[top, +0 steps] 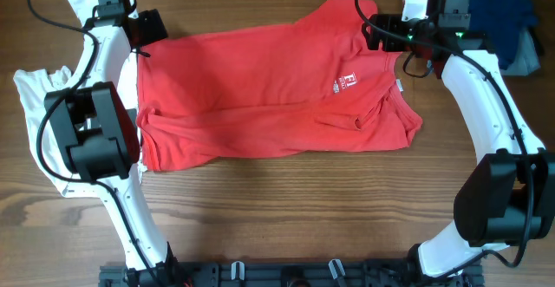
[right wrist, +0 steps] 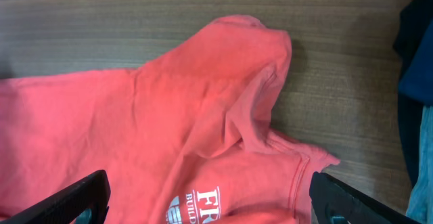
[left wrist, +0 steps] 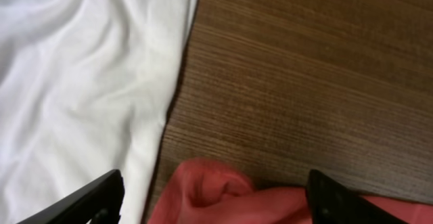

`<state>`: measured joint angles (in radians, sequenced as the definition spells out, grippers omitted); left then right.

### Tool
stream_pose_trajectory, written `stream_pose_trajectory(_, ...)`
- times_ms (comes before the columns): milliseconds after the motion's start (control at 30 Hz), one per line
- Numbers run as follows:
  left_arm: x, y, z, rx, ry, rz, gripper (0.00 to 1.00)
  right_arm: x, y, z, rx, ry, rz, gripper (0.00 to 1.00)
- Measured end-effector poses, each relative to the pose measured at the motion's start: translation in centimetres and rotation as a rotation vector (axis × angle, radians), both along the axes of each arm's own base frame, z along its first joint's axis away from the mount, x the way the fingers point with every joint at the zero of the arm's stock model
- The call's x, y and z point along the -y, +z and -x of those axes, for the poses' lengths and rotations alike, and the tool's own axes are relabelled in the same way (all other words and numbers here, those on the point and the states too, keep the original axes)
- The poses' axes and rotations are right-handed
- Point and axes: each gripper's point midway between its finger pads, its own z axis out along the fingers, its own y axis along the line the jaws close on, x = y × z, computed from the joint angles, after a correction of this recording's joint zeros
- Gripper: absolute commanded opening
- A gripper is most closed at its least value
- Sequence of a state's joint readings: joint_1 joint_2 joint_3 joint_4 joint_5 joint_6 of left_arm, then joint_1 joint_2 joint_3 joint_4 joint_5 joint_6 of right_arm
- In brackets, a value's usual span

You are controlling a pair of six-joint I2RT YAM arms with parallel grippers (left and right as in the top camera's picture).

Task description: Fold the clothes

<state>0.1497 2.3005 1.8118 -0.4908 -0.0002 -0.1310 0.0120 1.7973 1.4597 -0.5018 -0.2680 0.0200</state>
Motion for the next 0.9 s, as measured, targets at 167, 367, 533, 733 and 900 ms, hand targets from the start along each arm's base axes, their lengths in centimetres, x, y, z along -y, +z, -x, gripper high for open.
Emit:
stream_pose_trajectory(167,0.2,-1.5,0.2,-0.029,-0.004,0.014,0.79,0.0,-0.3,0.4,-0.02,0.0,0.0,0.95)
stream_pose_trajectory(367,0.5,-1.6,0.1,-0.021,0.021,0.048,0.64,0.1,-0.5,0.6,-0.033,-0.005,0.006,0.95)
stream_pose_trajectory(533,0.9,-1.7,0.0,-0.02,0.015,0.069,0.63,0.2,-0.6,0.6,-0.033,-0.006,0.007,0.95)
stream_pose_trajectory(733,1.4,-3.5,0.2,-0.05,0.012,0.078,0.5,0.3,-0.6,0.6,-0.034,-0.01,0.011,0.95)
stream_pose_trajectory(900,1.5,-3.6,0.1,-0.048,0.016,0.085,0.04,0.3,-0.6,0.6,-0.034,-0.011,0.012,0.93)
